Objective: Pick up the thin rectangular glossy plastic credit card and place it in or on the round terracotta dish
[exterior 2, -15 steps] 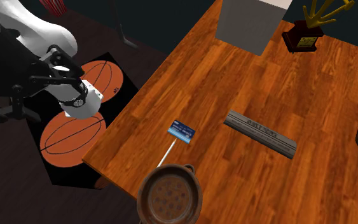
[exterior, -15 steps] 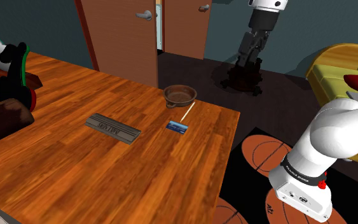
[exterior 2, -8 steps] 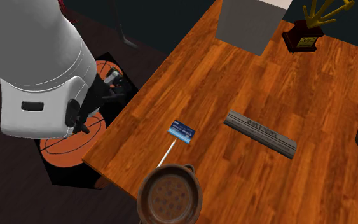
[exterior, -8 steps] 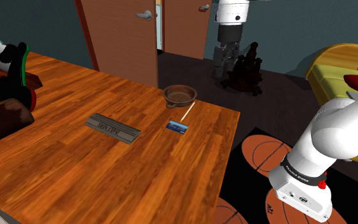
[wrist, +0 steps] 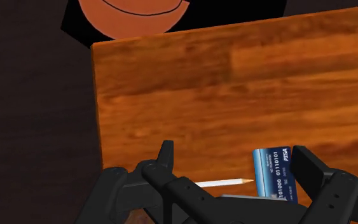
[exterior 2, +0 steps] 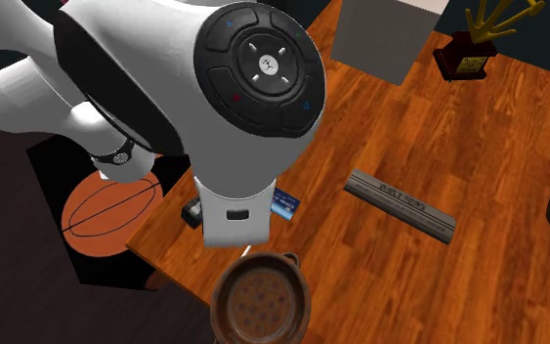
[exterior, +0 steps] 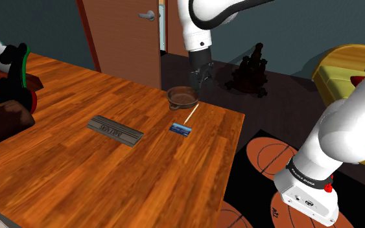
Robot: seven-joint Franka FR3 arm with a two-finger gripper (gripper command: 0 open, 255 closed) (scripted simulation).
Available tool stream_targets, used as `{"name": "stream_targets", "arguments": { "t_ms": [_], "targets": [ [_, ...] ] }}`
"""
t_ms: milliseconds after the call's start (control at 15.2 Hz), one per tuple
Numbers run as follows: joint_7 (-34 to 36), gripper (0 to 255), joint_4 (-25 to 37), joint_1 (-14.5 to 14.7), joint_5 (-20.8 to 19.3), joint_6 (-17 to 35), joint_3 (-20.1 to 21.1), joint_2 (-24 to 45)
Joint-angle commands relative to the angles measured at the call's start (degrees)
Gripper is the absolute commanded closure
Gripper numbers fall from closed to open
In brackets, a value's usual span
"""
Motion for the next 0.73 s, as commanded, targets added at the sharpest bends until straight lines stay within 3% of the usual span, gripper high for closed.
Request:
{"name": "stream_targets", "arguments": {
  "t_ms": [0, 528, 660],
  "targets": [
    [1.19, 0, 4.01, 0.97, -0.79, -1.14, 1.44, 5.89],
    [4.71, 0, 18.23, 6.09, -4.47, -6.1, 4.91, 27.28],
    [4.86, 0, 18.37, 6.56, -4.68, -5.8, 5.03, 28.64]
  ]
}}
